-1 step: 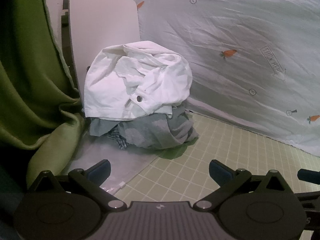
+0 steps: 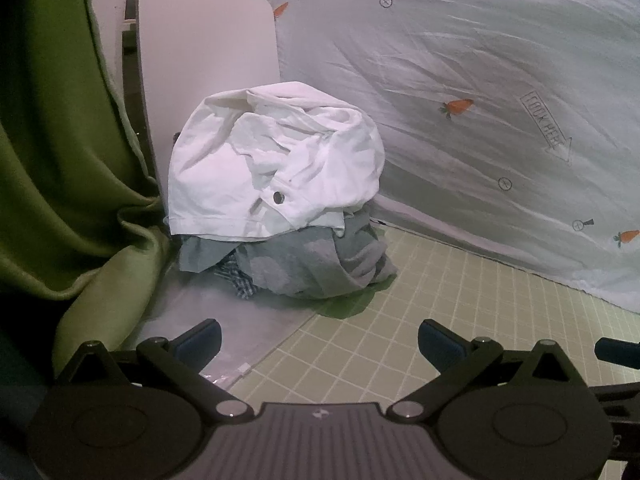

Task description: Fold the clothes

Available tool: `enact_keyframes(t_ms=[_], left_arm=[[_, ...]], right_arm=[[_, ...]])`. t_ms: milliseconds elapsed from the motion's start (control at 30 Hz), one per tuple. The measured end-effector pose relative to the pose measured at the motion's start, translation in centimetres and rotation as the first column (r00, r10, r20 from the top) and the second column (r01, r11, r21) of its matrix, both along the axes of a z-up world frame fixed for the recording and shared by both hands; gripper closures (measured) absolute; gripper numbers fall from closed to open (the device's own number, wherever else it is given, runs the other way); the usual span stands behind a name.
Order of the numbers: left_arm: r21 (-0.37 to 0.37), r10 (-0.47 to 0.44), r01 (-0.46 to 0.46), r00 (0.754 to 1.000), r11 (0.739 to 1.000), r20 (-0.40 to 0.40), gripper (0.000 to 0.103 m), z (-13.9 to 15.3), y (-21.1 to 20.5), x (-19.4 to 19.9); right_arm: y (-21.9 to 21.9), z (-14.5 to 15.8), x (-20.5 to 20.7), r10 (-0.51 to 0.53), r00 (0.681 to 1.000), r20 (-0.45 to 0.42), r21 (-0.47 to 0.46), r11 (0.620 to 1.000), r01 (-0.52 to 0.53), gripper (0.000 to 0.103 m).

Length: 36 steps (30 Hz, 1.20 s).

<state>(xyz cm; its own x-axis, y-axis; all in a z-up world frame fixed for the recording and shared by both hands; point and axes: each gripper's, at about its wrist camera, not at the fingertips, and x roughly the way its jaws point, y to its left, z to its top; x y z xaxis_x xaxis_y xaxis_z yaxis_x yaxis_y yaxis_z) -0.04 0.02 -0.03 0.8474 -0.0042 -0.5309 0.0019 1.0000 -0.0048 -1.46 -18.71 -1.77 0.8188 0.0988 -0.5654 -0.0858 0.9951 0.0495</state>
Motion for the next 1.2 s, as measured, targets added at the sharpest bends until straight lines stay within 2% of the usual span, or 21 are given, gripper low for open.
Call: enact_keyframes(t_ms=[833, 1200], left_arm=[[-0.003, -0.008, 0.008, 1.0, 1.0, -0.003, 0.0, 0.3, 0.4, -0.5], [0.005, -0.025, 0.025, 1.0, 1.0, -0.002, 0.0, 0.3, -0.3, -0.3]], right_arm=[[0.3, -0.4, -0.5, -0.005, 1.0, -0.005, -0.017, 1.0, 0.004, 0.0], [-0.3, -0.4, -1.0, -0.04, 0.999, 0.0, -0.028, 0.999, 0.04, 0.0]])
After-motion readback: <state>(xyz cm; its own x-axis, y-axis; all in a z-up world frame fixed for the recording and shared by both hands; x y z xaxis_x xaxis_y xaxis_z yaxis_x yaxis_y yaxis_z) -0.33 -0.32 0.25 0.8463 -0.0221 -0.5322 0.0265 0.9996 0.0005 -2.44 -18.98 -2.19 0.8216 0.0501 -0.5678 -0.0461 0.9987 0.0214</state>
